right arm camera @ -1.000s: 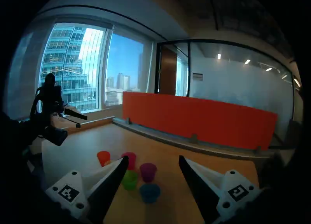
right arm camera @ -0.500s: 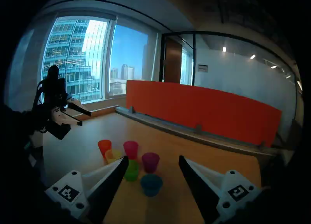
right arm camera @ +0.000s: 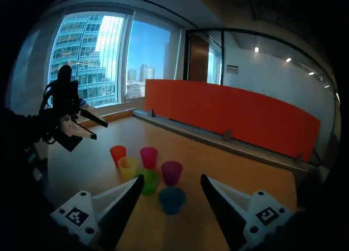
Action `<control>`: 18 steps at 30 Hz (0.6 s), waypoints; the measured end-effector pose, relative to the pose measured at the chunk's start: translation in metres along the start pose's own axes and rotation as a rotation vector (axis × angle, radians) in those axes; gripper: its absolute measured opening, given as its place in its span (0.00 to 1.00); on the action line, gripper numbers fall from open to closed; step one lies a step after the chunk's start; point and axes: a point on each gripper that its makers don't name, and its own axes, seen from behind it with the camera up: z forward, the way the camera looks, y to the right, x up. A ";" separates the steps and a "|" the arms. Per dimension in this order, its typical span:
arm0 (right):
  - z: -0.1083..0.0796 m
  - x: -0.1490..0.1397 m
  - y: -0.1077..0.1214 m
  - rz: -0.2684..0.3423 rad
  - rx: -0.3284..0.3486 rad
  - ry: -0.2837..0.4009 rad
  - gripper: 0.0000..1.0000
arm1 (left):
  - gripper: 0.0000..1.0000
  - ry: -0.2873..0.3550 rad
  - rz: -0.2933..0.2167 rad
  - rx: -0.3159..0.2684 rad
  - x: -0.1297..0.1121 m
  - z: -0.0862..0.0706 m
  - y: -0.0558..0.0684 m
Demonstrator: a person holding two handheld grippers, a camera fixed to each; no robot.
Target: Pour water
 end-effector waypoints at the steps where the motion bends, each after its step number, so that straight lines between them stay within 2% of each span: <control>1: 0.001 -0.003 0.000 -0.003 0.001 -0.005 1.00 | 0.84 -0.004 0.002 -0.004 -0.002 0.002 0.001; 18: 0.025 -0.036 0.002 0.001 0.015 -0.055 1.00 | 0.84 -0.069 0.004 -0.062 -0.028 0.040 0.007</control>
